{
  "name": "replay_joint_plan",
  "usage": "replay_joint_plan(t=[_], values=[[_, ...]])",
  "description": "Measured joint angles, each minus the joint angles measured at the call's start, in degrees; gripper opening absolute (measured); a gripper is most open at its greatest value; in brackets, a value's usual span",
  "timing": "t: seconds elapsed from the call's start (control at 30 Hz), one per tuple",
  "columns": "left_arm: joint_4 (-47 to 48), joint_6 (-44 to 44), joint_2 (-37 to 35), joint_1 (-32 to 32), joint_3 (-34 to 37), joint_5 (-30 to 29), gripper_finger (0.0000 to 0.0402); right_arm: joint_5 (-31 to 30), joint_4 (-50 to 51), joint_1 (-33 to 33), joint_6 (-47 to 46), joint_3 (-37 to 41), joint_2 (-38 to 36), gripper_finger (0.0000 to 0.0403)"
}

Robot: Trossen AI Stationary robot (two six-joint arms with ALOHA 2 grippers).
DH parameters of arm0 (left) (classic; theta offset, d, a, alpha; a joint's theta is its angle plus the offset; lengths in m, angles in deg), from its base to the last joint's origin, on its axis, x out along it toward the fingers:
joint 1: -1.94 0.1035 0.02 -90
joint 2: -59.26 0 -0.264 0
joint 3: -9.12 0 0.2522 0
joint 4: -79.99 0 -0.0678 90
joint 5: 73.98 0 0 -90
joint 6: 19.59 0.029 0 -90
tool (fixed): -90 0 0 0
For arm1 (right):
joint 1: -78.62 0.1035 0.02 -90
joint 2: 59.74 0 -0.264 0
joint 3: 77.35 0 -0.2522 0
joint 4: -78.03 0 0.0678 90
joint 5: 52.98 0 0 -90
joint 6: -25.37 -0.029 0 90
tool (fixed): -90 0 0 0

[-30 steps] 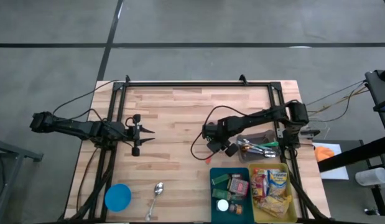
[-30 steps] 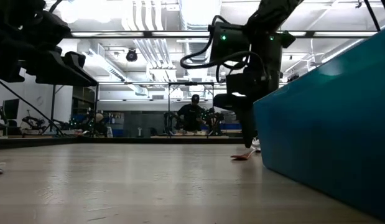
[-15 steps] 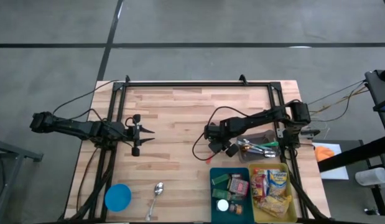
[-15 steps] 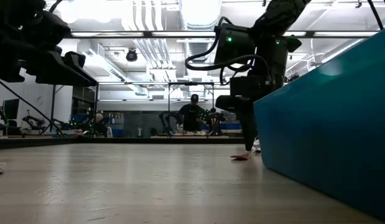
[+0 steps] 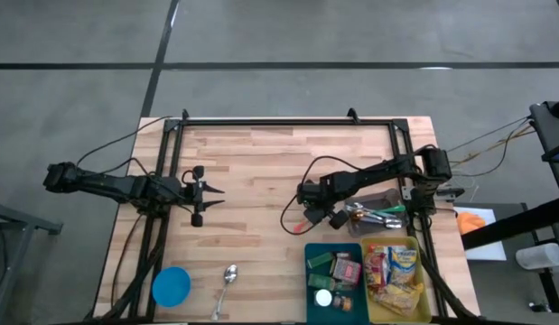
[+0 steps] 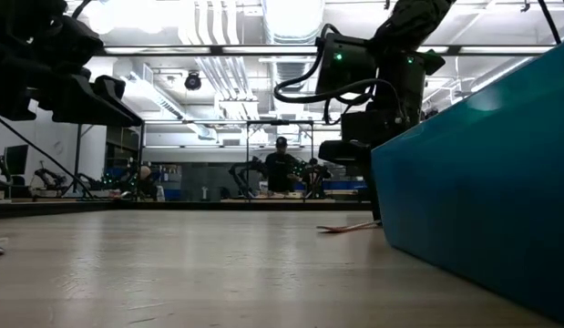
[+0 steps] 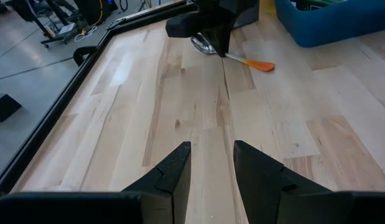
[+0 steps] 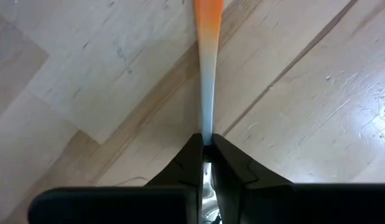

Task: Pick & Place Food Item
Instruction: Put the orange spoon into the black bin

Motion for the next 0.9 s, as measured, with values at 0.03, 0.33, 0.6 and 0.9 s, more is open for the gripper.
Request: replay_joint_plan(t=[0.03,0.33,0.6,0.9], values=[[0.00,0.00,0.00,0.00,0.00,-0.02,0.0122,-0.02,-0.03,0.00,-0.01,0.00,0.00,0.0018],[0.01,0.00,0.00,0.00,0.00,-0.02,0.0122,-0.16,-0.23,-0.02,0.01,0.02,-0.31,0.0019],[0.02,0.00,0.01,0.00,0.00,0.00,0.0122,-1.28,-0.69,-0.26,-3.20,0.12,-3.68,0.0018],[0.06,0.00,0.00,0.04,0.00,-0.01,0.0122,-0.63,0.33,-0.05,-4.54,-1.01,-10.16,0.0018]])
